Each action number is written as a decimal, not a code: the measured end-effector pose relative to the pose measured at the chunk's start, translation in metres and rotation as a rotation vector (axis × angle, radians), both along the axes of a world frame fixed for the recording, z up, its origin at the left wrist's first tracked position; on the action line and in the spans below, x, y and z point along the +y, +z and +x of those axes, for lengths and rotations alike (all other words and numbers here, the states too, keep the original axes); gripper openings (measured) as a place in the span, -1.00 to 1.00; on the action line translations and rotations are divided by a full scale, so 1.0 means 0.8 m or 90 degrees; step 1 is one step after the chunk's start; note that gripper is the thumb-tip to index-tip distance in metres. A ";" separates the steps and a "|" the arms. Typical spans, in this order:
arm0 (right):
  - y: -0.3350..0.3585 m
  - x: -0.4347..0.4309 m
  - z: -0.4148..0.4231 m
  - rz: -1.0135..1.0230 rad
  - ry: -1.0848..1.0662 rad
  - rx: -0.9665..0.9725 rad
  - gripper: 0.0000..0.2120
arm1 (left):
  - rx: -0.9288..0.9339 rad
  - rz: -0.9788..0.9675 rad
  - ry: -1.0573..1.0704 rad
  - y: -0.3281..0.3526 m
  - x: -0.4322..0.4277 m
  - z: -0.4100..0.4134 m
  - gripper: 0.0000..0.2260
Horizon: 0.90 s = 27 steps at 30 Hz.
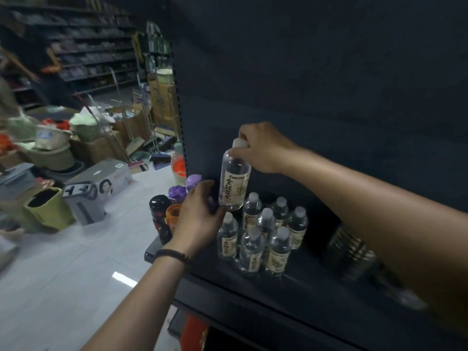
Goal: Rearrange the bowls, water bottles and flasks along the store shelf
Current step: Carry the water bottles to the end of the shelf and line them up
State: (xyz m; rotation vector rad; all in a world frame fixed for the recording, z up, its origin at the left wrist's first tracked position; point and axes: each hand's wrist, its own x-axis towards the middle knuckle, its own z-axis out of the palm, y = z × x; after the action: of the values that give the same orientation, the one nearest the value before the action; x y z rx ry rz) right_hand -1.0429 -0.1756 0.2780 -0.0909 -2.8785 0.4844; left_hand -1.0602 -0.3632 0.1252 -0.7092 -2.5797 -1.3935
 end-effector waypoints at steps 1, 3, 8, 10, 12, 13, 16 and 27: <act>0.011 -0.001 0.012 -0.004 -0.004 0.007 -0.68 | 0.000 0.013 -0.015 0.009 0.006 0.005 -0.51; 0.031 0.001 0.043 -0.014 -0.018 0.029 -0.69 | 0.003 0.030 -0.057 0.025 0.018 0.023 -0.50; 0.058 0.028 0.142 -0.010 -0.086 0.056 -0.67 | 0.015 0.063 -0.136 0.044 0.053 0.091 -0.49; 0.059 0.047 0.188 -0.009 -0.112 0.047 -0.69 | 0.027 0.042 -0.166 0.043 0.070 0.127 -0.49; 0.054 0.069 0.240 -0.010 -0.140 0.037 -0.72 | 0.018 0.026 -0.206 0.041 0.094 0.169 -0.52; 0.050 0.082 0.268 -0.015 -0.157 0.032 -0.73 | 0.004 0.024 -0.235 0.040 0.109 0.194 -0.54; 0.034 0.125 0.363 -0.025 -0.208 0.019 -0.78 | -0.042 0.018 -0.322 0.037 0.162 0.281 -0.53; -0.034 0.308 0.790 -0.061 -0.373 0.003 -0.78 | -0.164 -0.036 -0.551 0.014 0.381 0.641 -0.47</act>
State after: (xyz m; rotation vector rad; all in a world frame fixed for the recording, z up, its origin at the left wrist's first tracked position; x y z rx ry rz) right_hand -0.4107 0.0711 0.2506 -0.9094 -2.6374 0.4934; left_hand -0.5472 -0.0586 0.1365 -1.9282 -2.5965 -1.6831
